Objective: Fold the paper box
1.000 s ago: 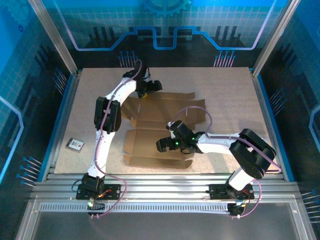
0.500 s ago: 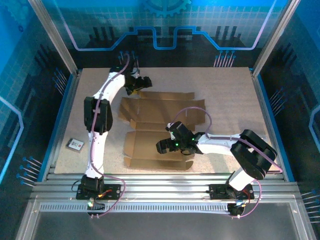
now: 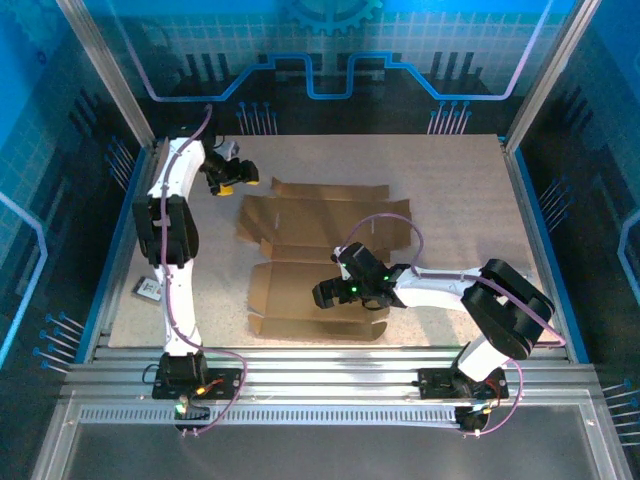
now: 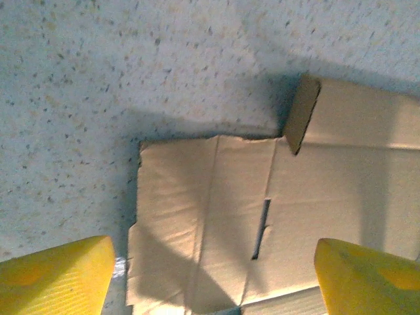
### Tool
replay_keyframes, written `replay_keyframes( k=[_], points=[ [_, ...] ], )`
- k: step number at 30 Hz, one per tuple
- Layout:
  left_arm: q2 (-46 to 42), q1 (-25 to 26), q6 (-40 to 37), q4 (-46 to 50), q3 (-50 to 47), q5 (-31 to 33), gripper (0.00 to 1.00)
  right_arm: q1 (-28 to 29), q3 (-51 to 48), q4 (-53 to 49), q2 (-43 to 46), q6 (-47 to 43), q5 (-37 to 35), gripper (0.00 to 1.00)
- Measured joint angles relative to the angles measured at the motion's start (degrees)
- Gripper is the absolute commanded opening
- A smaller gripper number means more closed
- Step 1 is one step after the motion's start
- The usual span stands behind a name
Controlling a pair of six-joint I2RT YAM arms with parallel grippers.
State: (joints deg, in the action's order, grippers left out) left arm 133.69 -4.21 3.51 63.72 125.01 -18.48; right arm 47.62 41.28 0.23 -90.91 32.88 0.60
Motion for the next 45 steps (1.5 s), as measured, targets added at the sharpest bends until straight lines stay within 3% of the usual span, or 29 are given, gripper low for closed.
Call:
replay_keyframes(
  k=[7,14,17,27,32,35,42,45],
  points=[
    [3.43,-0.17,-2.67,0.76,0.00,0.11,0.68,0.00,0.09,-0.24,-0.02,-0.42,0.17,1.00],
    [8.59,-0.17,-4.13,2.12,1.42,-1.03,0.64,0.00,0.26,-0.66,-0.09,-0.87,0.24,1.00],
    [10.36,-0.20,-4.63,2.56,3.13,-1.99,0.52,0.00,0.35,-0.79,-0.17,-1.03,0.22,1.00],
    [10.75,-0.13,-6.58,4.13,5.42,-6.14,0.34,0.00,1.36,-1.42,-1.16,-1.03,-0.02,1.00],
    [10.75,0.00,-6.56,4.66,5.60,-6.86,0.16,0.02,1.60,-1.64,-1.33,-1.01,-0.02,0.99],
    [10.73,0.39,-6.64,4.55,5.53,-6.88,0.10,0.02,1.60,-1.66,-1.29,-0.98,-0.11,0.98],
    [3.28,2.40,-5.46,-4.20,-5.46,-6.21,0.05,0.02,1.53,-4.33,0.22,-0.37,1.64,0.81],
    [-2.73,3.85,-3.93,-8.87,-11.82,-6.27,0.05,0.37,1.38,-6.05,1.18,0.42,3.56,0.63]
  ],
)
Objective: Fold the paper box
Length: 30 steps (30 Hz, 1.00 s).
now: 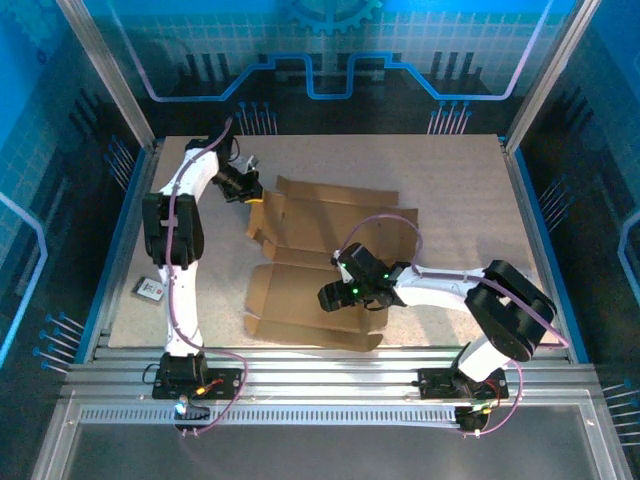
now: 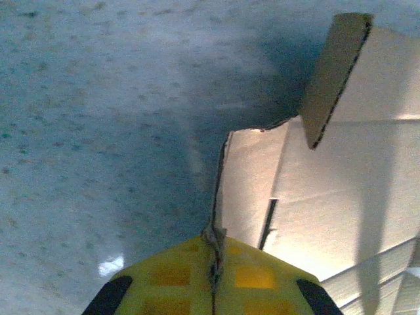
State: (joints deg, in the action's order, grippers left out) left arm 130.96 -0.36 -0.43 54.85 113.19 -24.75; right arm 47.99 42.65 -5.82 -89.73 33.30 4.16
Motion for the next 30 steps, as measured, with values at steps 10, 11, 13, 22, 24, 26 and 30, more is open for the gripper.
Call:
replay_keyframes(
  k=[10,11,13,22,24,26,30],
  points=[
    [-14.95,2.36,7.63,-19.41,-20.85,-1.07,0.07,7.61,0.59,-1.57,-0.20,5.88,-0.90,0.16],
    [-15.65,2.38,8.07,-20.98,-22.62,-1.05,0.07,8.04,1.09,-1.64,-1.16,6.49,-1.20,0.12],
    [-16.92,2.60,8.66,-23.56,-25.64,-0.63,0.07,8.55,1.92,-1.64,-3.17,7.82,-2.14,0.07],
    [-27.10,5.97,9.81,-32.85,-36.17,3.78,0.08,9.07,5.25,-1.40,-7.21,12.24,-3.39,0.00],
    [-29.11,7.28,10.08,-34.07,-38.01,5.22,0.08,9.07,5.57,-1.25,-7.58,12.96,-3.54,0.00],
    [-30.36,8.13,10.34,-35.43,-39.63,6.84,0.08,9.11,5.64,-1.25,-7.67,13.46,-3.58,0.00],
    [-33.75,8.57,11.10,-39.32,-44.65,10.43,0.08,9.11,5.68,-1.27,-7.69,13.90,-3.63,0.00]
  ],
)
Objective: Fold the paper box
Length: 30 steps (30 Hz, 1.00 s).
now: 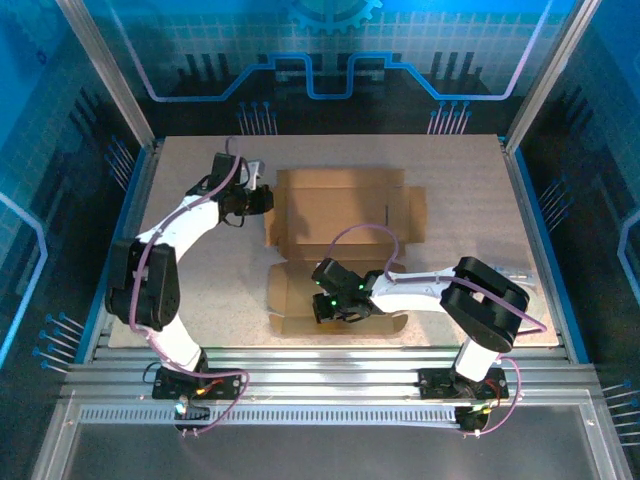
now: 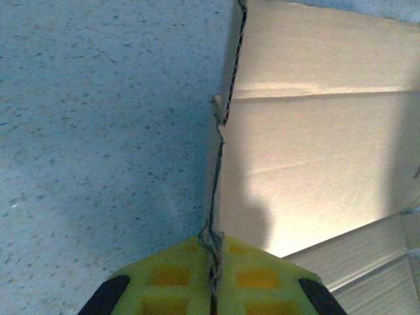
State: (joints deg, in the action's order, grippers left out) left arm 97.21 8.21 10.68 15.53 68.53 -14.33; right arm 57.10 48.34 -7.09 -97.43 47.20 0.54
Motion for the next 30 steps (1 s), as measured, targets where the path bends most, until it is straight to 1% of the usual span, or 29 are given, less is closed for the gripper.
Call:
replay_keyframes(
  k=[6,13,17,30],
  points=[
    [-3.89,0.28,0.52,-3.85,-5.62,3.82,0.09,0.26,0.15,-0.17,-0.07,0.22,-0.35,0.00],
    [-8.11,2.43,2.25,-6.69,-10.47,7.17,0.09,0.63,0.24,-0.15,-0.11,0.85,-0.74,0.00],
    [-9.35,3.72,3.32,-6.93,-11.56,8.79,0.09,1.38,0.70,-0.02,-0.55,0.87,-1.09,0.00],
    [-13.27,7.89,7.45,-7.10,-14.58,9.60,0.09,2.64,1.03,1.07,-1.20,1.29,-2.05,0.00]
  ],
)
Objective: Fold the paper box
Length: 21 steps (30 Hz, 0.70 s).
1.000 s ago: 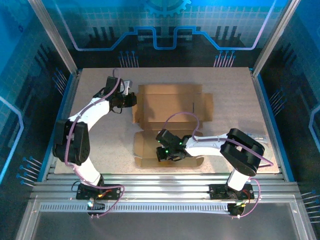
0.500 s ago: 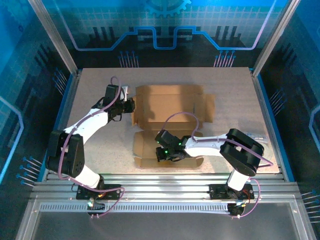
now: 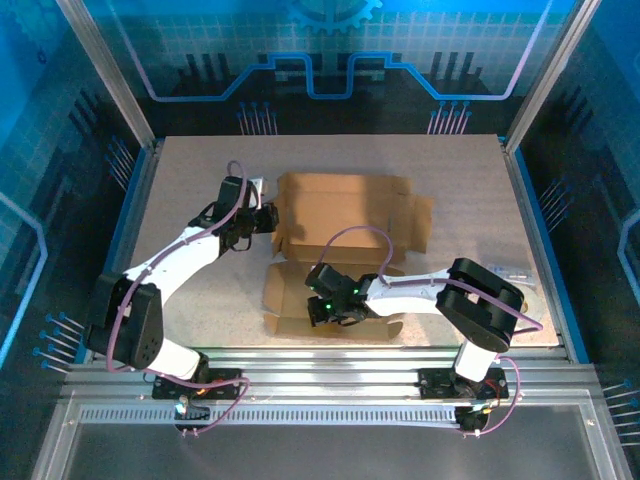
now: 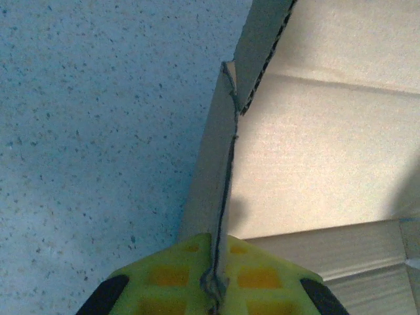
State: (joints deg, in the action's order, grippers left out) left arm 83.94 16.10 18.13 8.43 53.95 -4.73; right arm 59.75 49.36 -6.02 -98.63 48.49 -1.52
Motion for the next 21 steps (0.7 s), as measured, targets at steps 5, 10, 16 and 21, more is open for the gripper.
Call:
replay_keyframes(
  k=[5,10,16,21],
  points=[
    [-2.60,1.36,0.44,-0.02,-2.75,0.04,0.09,0.22,0.07,0.00,-0.02,0.20,-0.39,0.00],
    [-5.46,3.06,1.99,-1.07,-6.40,0.15,0.08,0.31,0.28,-0.31,-0.13,0.22,-0.50,0.00],
    [-6.99,4.98,4.46,-2.99,-9.01,2.25,0.08,0.74,0.92,-0.52,-0.61,0.20,-0.90,0.00],
    [-7.13,5.99,7.26,-2.03,-8.59,6.21,0.08,0.96,0.98,-0.57,-0.61,0.22,-1.14,0.00]
  ],
)
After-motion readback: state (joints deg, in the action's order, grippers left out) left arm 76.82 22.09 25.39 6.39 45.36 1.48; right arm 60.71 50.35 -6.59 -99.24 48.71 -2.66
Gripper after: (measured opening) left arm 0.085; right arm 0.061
